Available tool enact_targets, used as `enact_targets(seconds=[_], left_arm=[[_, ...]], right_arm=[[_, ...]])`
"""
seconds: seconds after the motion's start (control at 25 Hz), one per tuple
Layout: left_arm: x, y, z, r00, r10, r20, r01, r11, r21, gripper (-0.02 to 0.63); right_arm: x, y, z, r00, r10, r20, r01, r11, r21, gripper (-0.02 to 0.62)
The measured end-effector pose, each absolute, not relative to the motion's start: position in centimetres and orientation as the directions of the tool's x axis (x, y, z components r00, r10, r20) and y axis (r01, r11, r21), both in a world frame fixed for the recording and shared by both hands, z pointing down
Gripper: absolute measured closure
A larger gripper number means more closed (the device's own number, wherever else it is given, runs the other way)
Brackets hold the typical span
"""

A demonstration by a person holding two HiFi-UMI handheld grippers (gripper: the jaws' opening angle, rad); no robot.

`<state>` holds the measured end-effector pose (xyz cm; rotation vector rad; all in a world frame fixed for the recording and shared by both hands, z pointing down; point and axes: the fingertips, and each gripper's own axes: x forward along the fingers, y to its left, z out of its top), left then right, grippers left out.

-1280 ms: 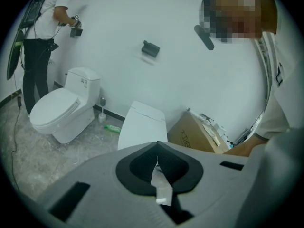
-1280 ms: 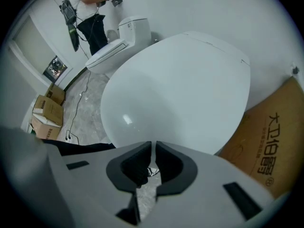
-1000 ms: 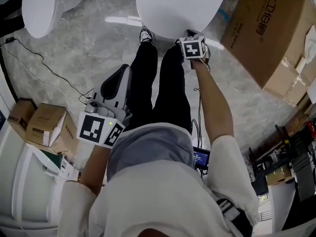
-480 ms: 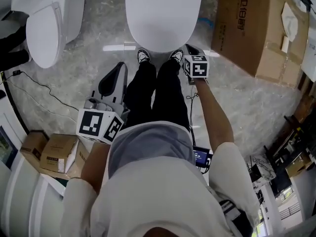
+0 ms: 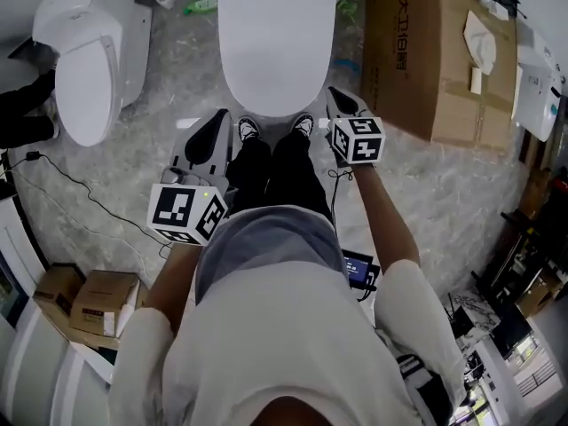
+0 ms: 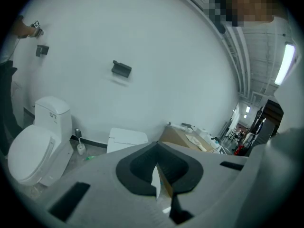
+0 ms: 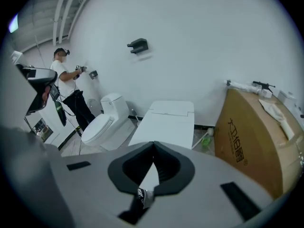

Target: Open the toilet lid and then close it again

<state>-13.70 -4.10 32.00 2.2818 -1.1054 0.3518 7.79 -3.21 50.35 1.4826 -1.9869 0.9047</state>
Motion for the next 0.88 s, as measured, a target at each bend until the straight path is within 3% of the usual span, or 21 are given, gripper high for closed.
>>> enact_targets(seconds=[0.88], left_arm=[[-13.9, -6.0, 20.9, 0.636, -0.713, 0.295, -0.77, -0.562, 0.301, 0.6]], right_arm=[[8.1, -1.9, 23.8, -0.322, -0.824, 0.466, -0.946, 0.268, -0.181, 0.584]])
